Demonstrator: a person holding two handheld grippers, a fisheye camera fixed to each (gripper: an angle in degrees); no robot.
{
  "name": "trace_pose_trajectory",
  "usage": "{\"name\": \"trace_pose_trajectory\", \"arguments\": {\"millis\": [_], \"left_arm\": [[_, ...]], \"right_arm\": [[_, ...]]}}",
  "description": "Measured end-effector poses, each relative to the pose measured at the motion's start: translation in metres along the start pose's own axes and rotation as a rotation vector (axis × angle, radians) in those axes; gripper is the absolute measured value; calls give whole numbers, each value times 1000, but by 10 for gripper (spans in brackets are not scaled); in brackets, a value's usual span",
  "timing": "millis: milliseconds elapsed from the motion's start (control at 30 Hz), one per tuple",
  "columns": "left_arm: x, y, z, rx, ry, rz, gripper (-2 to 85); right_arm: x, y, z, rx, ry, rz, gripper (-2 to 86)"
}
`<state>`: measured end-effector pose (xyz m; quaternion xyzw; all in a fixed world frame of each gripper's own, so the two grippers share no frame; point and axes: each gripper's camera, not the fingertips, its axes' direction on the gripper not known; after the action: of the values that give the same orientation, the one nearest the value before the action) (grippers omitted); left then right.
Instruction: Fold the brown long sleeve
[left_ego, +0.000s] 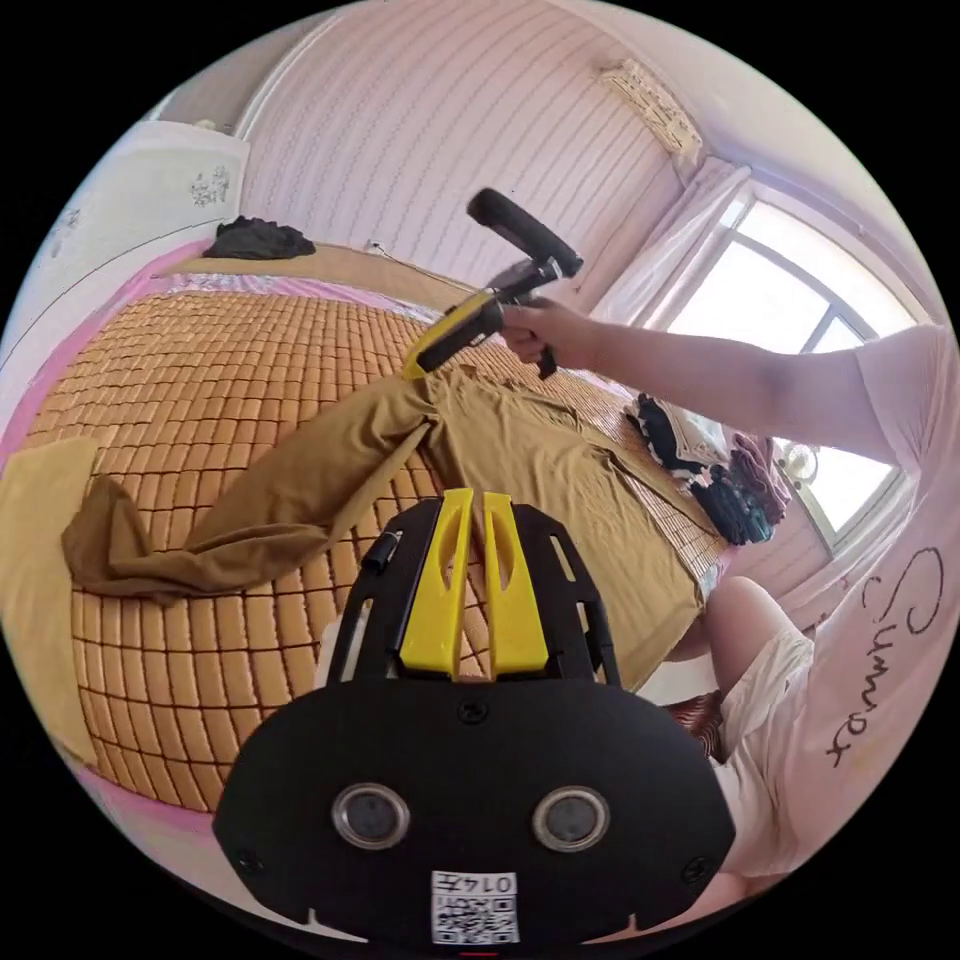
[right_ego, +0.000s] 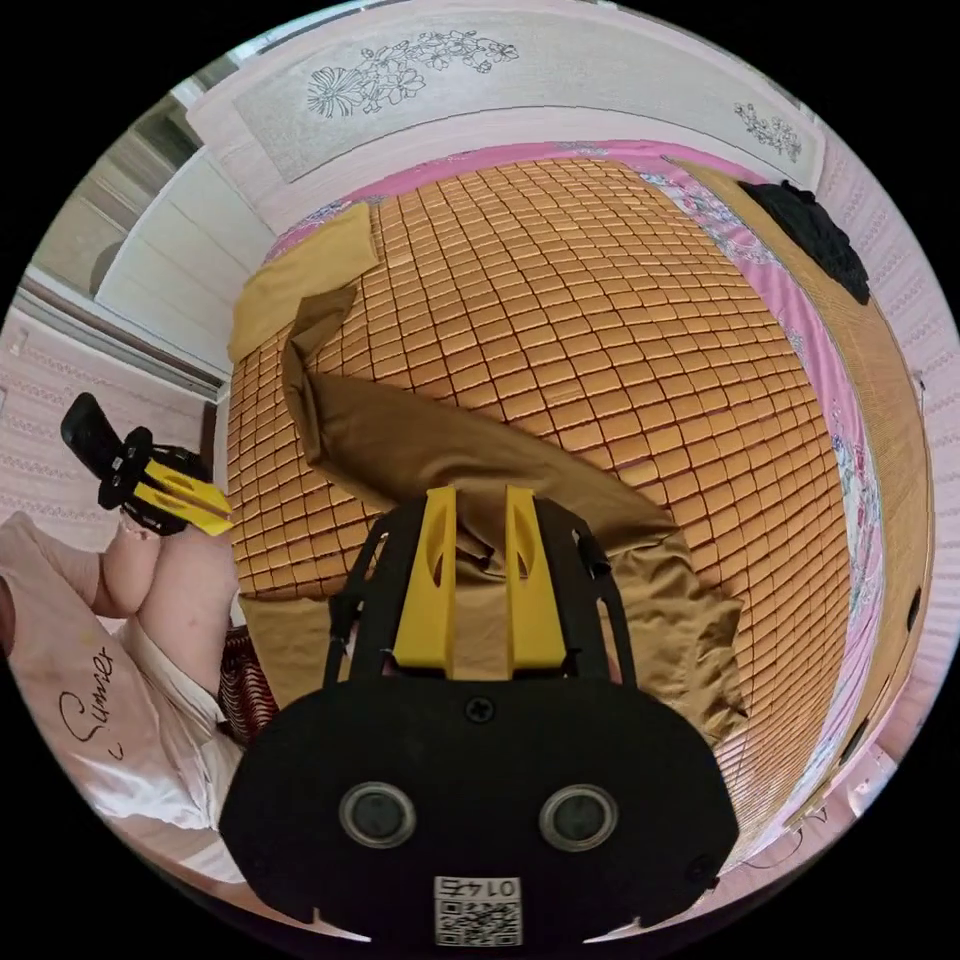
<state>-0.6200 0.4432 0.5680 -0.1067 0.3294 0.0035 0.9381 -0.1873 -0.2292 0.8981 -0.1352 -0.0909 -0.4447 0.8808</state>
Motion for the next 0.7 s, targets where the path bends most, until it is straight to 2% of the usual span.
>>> {"name": "trace_pose_trajectory", "arguments": {"millis": [133,233,300,400,433,500,533,700], "left_arm": [[-71,17,-66,91,-362,-301,11],[-108,23,-75,88,-481,-410,54],[-123,24,-70,97,-489,-445,70],[-140,38,-46,22,-477,-509,74],[-146,42,-35,-41,-458,-513,66],[-144,43,-36,-59,-467,-459,33],[-143,44,-37,-85,-465,-431,13],[-126,58,-71,-58,-507,-414,-8]], "right_arm": [[-14,-16,40,-18,123,31,85],[-22,-31,69,-36,167,33,98],[-21,-39,87,-52,195,53,104],[-14,-46,106,-41,181,119,96],[-13,-48,110,-47,182,131,87],[-13,-49,115,-47,198,123,67],[-15,-49,118,-50,212,106,31],[-11,-46,119,18,173,158,-3]]}}
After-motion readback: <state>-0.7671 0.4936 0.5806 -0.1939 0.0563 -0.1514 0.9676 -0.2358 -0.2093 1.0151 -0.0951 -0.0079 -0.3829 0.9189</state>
